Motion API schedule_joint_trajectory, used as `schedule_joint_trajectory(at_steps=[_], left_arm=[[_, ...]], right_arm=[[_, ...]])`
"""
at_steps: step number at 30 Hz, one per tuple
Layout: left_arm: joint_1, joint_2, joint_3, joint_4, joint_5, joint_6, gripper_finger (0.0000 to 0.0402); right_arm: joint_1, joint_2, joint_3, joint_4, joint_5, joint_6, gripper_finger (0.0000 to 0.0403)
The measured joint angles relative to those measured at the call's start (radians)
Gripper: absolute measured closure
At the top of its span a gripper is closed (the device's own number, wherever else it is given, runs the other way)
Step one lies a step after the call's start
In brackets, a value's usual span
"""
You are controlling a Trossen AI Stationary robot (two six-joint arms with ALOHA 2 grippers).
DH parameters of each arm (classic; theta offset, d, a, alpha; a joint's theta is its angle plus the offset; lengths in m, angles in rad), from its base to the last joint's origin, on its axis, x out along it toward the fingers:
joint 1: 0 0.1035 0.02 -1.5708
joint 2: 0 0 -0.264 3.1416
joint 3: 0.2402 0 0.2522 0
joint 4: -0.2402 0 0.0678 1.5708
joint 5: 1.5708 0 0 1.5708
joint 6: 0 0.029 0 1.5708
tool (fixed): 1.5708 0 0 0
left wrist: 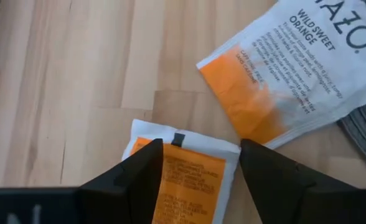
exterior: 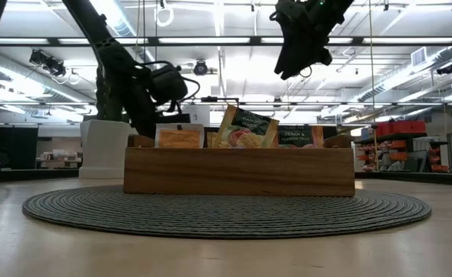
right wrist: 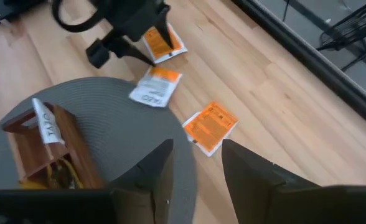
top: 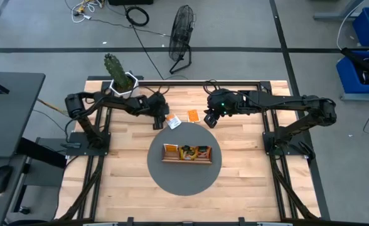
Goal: Pick & Place Tea
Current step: Put the white orange tea bag into the left section of the wooden organizer
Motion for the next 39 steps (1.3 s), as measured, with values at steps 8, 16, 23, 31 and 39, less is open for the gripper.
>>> schedule_joint_trajectory(at_steps=[8, 16, 23, 31, 39], left_arm=[[0.005, 0.007, 0.046, -0.103, 0.014, -0.044, 0.0254], [-0.019, 0.007, 0.045, -0.14, 0.006, -0.149, 0.0391], [-0.019, -0.05, 0.037, -0.201, -0.006, -0.2, 0.0399], [-0.021, -0.204, 0.039, -0.257, 0.027, -0.197, 0.04], [-0.026, -0.344, 0.041, -0.289, 0.126, -0.253, 0.0401]], right_arm=[[0.0, 0.0, 0.0, 0.004, -0.019, 0.023, 0.0263], [0.0, 0.0, 0.0, 0.06, -0.018, 0.023, 0.0263], [0.0, 0.0, 0.0, 0.078, -0.016, 0.039, 0.0263], [0.0, 0.0, 0.0, 0.128, -0.016, 0.01, 0.0263], [0.0, 0.0, 0.0, 0.185, -0.016, -0.056, 0.0263]])
